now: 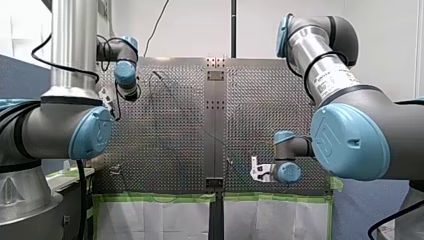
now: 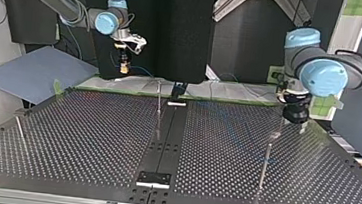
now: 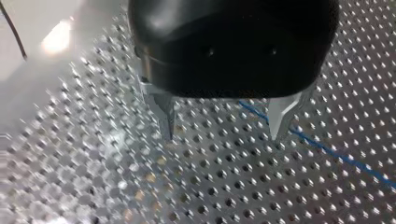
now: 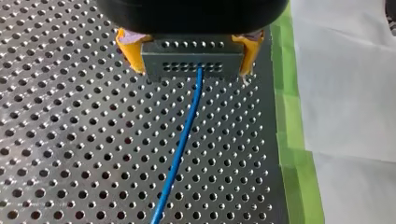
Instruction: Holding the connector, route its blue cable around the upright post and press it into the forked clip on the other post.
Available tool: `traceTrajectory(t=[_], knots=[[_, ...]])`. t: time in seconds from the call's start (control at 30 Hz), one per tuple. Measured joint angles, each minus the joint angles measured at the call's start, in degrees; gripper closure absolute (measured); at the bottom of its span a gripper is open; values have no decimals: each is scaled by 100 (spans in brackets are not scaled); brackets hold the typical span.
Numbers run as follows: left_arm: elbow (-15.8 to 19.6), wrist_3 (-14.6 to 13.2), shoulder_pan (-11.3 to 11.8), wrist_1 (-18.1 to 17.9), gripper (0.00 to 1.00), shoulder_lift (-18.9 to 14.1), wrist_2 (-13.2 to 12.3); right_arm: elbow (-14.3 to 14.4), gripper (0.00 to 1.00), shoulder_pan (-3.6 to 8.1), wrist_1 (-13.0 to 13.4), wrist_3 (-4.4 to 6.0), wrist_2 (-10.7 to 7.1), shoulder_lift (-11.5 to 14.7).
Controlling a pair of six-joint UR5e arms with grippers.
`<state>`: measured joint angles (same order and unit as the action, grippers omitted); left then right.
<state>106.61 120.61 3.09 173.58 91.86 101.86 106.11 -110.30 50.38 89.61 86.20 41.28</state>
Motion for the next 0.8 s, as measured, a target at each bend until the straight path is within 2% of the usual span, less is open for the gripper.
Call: traceTrajectory(t=[0.2, 0.53, 0.8], knots=[[-223, -10, -23, 269, 2, -266, -10, 1, 100, 13, -97, -3, 11, -2], [-721, -97, -54, 786, 2, -785, -20, 1, 100, -29, -141, -20, 12, -1], [-1136, -50, -64, 1203, 2, -1200, -340, 0, 100, -33, -133, -22, 11, -1]])
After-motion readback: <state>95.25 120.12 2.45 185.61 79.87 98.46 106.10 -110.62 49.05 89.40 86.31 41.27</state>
